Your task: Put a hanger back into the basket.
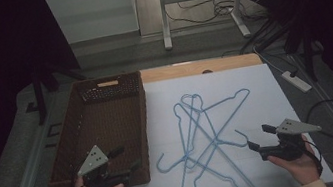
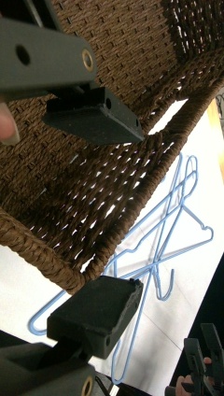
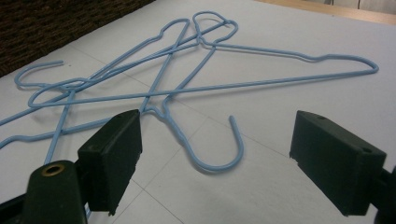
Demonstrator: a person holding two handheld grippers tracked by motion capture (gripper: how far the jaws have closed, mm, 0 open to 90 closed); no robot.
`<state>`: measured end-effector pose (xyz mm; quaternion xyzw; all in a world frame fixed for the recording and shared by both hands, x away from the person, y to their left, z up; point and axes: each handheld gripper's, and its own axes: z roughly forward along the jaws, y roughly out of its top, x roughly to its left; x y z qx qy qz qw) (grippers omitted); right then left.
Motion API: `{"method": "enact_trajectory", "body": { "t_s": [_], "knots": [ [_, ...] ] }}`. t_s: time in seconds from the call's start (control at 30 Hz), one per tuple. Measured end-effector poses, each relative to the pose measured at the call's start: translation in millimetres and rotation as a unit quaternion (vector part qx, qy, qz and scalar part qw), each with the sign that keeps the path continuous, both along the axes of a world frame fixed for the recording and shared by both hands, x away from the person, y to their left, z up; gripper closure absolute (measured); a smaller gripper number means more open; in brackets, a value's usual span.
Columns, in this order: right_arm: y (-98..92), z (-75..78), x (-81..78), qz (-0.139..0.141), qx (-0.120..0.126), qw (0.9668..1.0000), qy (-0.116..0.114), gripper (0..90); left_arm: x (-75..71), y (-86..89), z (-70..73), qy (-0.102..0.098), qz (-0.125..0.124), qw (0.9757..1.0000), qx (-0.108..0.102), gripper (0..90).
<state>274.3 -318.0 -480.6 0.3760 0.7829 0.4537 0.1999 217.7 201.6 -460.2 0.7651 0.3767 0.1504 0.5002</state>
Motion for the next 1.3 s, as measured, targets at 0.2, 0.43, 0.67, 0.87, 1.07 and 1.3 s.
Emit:
{"method": "enact_trajectory", "body": {
  "t_s": [0.2, 0.43, 0.67, 0.87, 1.07, 1.3],
  "knots": [
    [0.9, 0.5, 0.8, 0.001, -0.001, 1.0000, 0.000, 18.0, 0.2, 1.2, -0.3, 0.002, 0.002, 1.0000, -0.001, 25.1],
    [0.9, -0.1, 1.0, -0.001, -0.005, 1.0000, 0.003, 18.5, -1.3, -0.5, 0.5, 0.002, 0.000, 1.0000, 0.001, 25.1],
    [2.4, 1.0, 2.1, -0.003, -0.007, 1.0000, 0.005, 19.1, -1.2, -3.1, 0.7, 0.003, -0.004, 1.0000, 0.003, 25.1],
    [11.4, 4.5, 6.9, 0.003, -0.014, 0.9998, 0.013, 19.4, 0.2, -4.1, 1.2, 0.003, -0.006, 1.0000, 0.002, 25.1],
    [28.3, 15.7, 22.0, 0.020, -0.039, 0.9988, 0.022, 20.3, 1.4, -4.1, 0.1, 0.006, -0.008, 0.9999, 0.002, 25.2],
    [51.8, 21.3, 50.2, 0.037, -0.067, 0.9962, 0.043, 21.2, 1.3, -5.7, 3.1, 0.001, -0.011, 0.9999, 0.000, 25.3]
  ]
}}
